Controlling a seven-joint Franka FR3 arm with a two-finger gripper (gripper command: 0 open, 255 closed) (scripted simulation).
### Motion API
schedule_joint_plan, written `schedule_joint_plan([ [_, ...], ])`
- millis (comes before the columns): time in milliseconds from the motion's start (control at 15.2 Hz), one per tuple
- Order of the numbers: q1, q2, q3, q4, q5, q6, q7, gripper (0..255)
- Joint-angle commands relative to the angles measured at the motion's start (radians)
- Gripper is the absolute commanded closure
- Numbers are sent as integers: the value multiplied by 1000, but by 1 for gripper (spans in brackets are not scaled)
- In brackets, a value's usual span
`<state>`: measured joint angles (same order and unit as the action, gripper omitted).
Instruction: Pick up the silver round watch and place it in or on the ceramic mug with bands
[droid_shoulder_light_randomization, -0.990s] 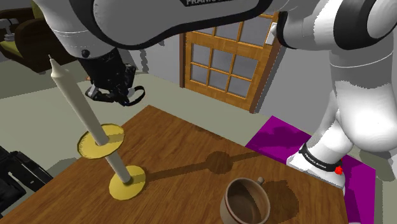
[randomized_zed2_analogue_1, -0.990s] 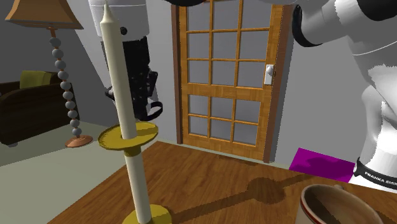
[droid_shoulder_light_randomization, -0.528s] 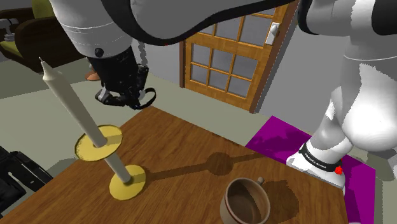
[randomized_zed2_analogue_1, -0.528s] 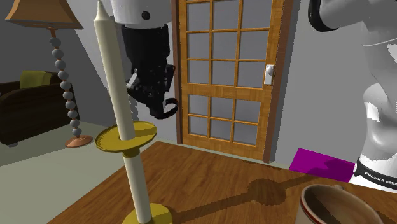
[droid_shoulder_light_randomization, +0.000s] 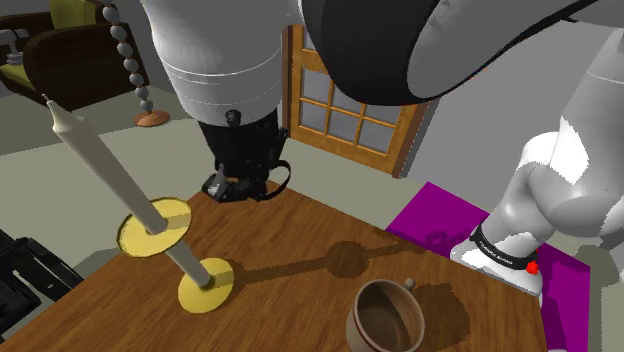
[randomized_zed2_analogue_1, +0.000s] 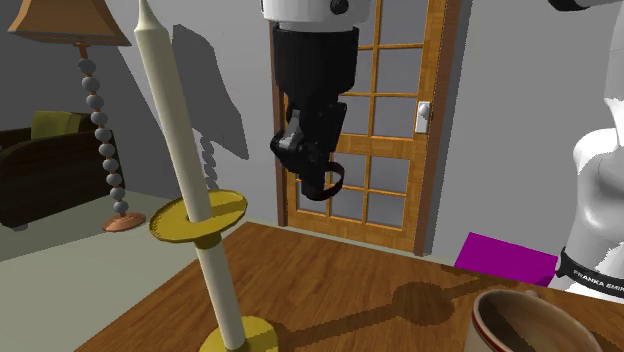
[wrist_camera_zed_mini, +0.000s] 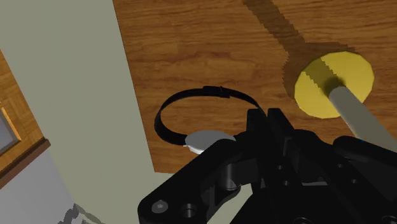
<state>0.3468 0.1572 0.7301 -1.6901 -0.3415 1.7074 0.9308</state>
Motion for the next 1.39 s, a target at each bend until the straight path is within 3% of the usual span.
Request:
schedule_joint_plan([
  [0,1,-56,15,-52,39,6,14,255],
  [462,33,-268,52,-226,192,20,47,255],
  [1056,137,-482,90,-352,365,-25,118,255],
  [1320,148,-491,100,-394,377,9,133,255],
])
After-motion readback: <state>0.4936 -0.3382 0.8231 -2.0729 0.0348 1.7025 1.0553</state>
